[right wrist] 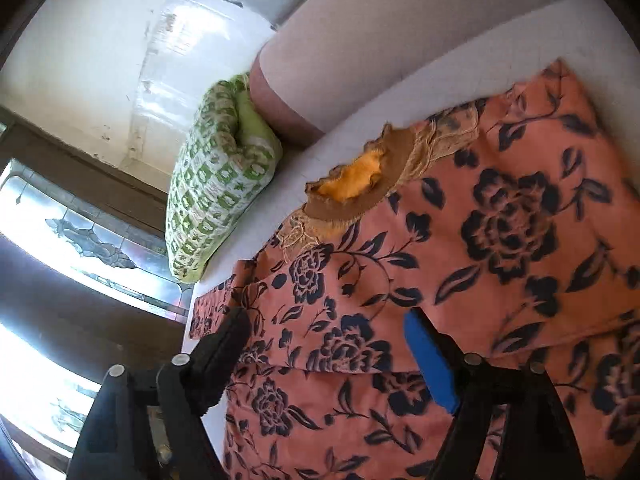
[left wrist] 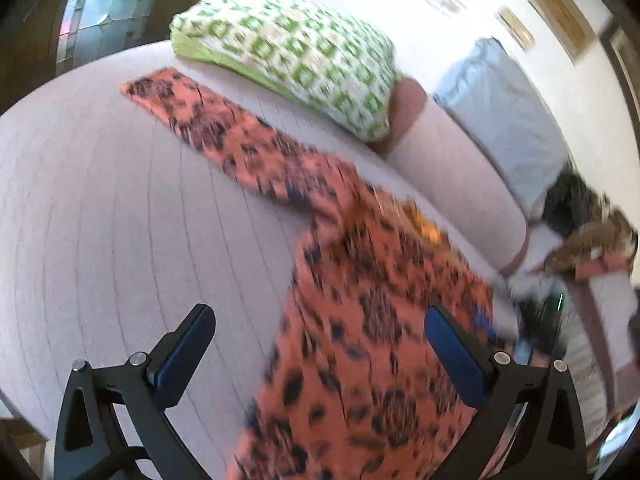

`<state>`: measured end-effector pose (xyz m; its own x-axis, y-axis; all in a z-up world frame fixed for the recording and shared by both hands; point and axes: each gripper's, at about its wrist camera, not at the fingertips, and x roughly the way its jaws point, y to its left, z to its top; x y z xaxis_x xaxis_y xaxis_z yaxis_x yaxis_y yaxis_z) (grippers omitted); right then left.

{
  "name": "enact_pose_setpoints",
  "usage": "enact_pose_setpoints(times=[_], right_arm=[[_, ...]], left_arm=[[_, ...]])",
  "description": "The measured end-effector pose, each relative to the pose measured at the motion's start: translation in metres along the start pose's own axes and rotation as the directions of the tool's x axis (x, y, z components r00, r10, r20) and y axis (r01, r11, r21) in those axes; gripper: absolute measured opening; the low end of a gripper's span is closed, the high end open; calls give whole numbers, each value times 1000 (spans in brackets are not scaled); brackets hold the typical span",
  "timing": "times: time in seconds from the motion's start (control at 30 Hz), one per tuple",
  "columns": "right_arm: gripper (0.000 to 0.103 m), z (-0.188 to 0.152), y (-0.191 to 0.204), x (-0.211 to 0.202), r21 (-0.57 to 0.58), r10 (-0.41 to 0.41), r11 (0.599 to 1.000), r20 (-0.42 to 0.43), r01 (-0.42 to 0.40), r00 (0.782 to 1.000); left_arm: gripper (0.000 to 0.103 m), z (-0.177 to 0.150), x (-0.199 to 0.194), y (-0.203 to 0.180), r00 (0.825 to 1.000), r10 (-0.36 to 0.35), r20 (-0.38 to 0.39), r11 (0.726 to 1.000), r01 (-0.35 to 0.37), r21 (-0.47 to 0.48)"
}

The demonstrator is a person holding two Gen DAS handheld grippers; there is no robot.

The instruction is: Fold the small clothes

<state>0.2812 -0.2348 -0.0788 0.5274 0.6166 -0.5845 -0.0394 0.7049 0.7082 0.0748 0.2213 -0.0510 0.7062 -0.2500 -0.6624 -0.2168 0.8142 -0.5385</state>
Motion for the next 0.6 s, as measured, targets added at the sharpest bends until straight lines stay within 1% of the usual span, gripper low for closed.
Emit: enact_pose_setpoints(times=[0.03, 0.07, 0.1, 0.13, 0.2, 0.27, 0.3, 0.37, 0.43, 0.47, 0.5, 0.6], right_arm=[[84, -2, -6, -1, 15, -43, 999, -6, 43, 999], [85, -9, -18, -3, 41, -88, 995, -29, 89, 996], [85, -17, -23, -8, 41, -57, 997, -43, 59, 997], [85, -22, -23, -12, 28, -45, 999, -43, 46, 998], [85, -46, -18, -29, -43, -52, 998, -42, 50, 998], [85, -67, -13, -39, -70, -33, 997, -54, 30, 998], [85, -80, -9, -44, -98, -31, 995, -61, 25, 998], [85, -98, -5, -47, -149, -50, 988, -83, 37, 995], [85, -109, 0, -45, -199, -78, 978, -96, 58, 992], [85, -112, -2, -42, -226, -104, 971, -106, 78, 989], [85, -114, -5, -40, -227, -106, 971, -105, 80, 989], [85, -113, -5, -45, -238, -100, 968, -99, 74, 990]], left_arm=[[103, 14, 2, 5, 1000, 8, 11, 1000, -7, -13], [103, 31, 8, 13, 1000, 23, 19, 999, -23, -29], [103, 43, 13, 19, 999, 33, 17, 999, -32, -41], [103, 55, 18, 27, 999, 44, 17, 997, -43, -60], [103, 78, 31, 43, 997, 72, 18, 992, -70, -103], [103, 98, 45, 60, 996, 90, 11, 986, -88, -144], [103, 105, 50, 67, 996, 93, 8, 983, -90, -159], [103, 124, 61, 85, 995, 97, 5, 974, -93, -208], [103, 137, 68, 100, 996, 89, 8, 964, -84, -252], [103, 143, 71, 107, 996, 84, 11, 959, -78, -274], [103, 150, 74, 115, 997, 68, 22, 952, -58, -300], [103, 168, 82, 135, 996, 75, 44, 938, -55, -342]])
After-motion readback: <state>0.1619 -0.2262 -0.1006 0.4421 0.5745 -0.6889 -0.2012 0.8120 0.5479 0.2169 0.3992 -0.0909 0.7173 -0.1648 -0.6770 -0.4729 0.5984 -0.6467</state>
